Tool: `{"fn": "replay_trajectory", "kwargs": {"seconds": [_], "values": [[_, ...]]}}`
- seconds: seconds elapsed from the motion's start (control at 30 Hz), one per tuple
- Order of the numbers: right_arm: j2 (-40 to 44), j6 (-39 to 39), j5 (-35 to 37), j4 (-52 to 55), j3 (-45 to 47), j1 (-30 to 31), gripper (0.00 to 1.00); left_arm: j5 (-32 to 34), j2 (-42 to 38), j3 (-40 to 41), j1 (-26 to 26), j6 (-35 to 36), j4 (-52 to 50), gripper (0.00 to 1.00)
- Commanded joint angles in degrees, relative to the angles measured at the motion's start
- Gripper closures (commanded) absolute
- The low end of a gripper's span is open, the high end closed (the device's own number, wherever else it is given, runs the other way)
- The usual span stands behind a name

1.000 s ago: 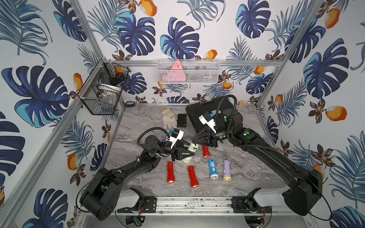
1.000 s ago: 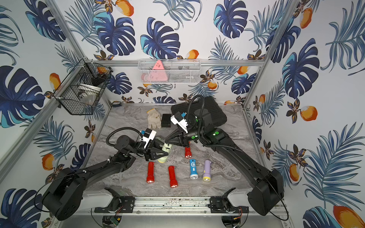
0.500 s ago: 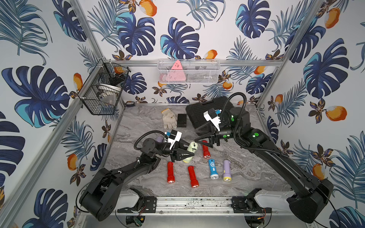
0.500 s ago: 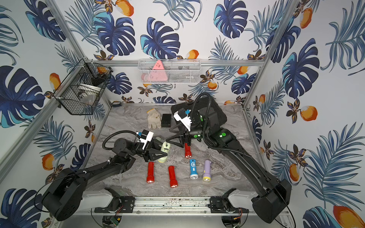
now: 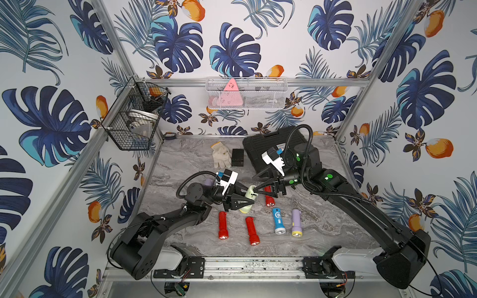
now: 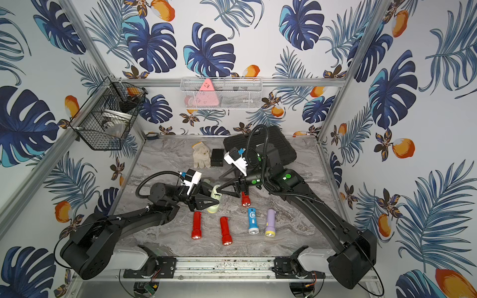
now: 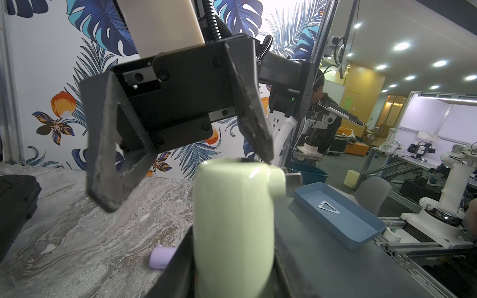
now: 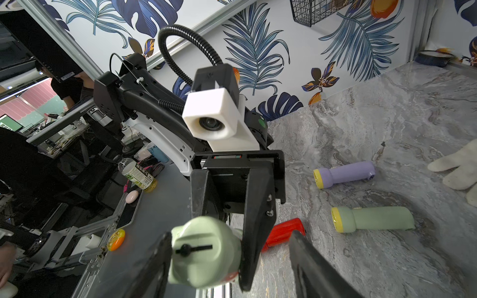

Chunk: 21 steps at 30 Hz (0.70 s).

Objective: Close the plug at the bottom of the flashlight
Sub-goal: Close the plug of the flashlight.

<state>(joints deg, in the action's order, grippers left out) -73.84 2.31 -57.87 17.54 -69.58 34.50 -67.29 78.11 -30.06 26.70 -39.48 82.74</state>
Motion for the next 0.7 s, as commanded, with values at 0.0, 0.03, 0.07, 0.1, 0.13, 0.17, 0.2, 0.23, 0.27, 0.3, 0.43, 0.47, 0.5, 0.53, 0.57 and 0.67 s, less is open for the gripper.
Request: {"fn": "replay_trajectory", "kwargs": {"seconds": [0.0,0.03,0.07,0.1,0.13,0.17,0.2,0.23,0.27,0.3,0.43,0.47,0.5,0.53,0.57,0.67], "values": [[0.12,1.03,-0.76,-0.8,0.23,0.13,0.3,-0.04,-0.15,-0.35,0.1,-0.89,3.71,1.0],[0.04,1.05,-0.76,-0.75,0.3,0.13,0.31,0.05,0.02,-0.42,0.07,-1.21,4.1,1.0],[-0.03,0.98,-0.66,-0.63,0.32,0.13,0.33,0.05,0.2,-0.43,0.07,-1.5,4.45,1.0],[-0.03,0.92,-0.67,-0.75,0.41,0.13,0.35,0.14,0.37,-0.52,0.04,-1.85,4.98,1.0],[-0.14,0.86,-0.58,-0.75,0.41,0.13,0.36,0.14,0.55,-0.61,0.09,-2.08,5.32,1.0],[-0.23,0.84,-0.45,-0.74,0.49,0.13,0.38,0.14,0.7,-0.61,0.02,-2.16,5.24,1.0],[-0.27,0.81,-0.48,-0.83,0.5,0.18,0.4,0.14,0.78,-0.6,0.02,-2.13,5.28,1.0],[-0.51,0.85,-0.45,-0.8,0.5,0.22,0.41,0.18,0.74,-0.57,0.02,-2.09,5.24,1.0],[-0.66,0.7,-0.56,-0.84,0.54,0.22,0.41,0.23,0.69,-0.61,0.1,-2.04,5.09,1.0],[-0.9,0.64,-0.58,-0.76,0.59,0.3,0.41,0.23,0.63,-0.69,0.07,-1.92,4.91,1.0],[-1.59,0.88,0.48,0.38,0.64,0.62,0.47,0.34,-0.34,-0.7,0.02,-0.24,2.61,1.0],[-1.66,0.88,0.64,0.31,0.89,0.69,0.48,0.4,-0.62,-0.65,0.02,0.35,1.84,1.0],[-1.65,0.77,0.76,0.17,1.08,0.74,0.49,0.48,-0.83,-0.61,0.09,0.9,1.18,1.0],[-1.81,0.6,0.96,0.05,1.27,0.82,0.51,0.56,-1.1,-0.62,0.07,1.54,0.28,1.0],[-1.98,0.49,1.02,0.0,1.37,0.9,0.54,0.62,-1.42,-0.66,0.04,1.95,-0.34,1.0],[-2.6,0.25,1.4,0.39,1.73,1.17,0.57,0.93,-2.29,-0.7,0.02,3.44,-2.18,1.0]]}}
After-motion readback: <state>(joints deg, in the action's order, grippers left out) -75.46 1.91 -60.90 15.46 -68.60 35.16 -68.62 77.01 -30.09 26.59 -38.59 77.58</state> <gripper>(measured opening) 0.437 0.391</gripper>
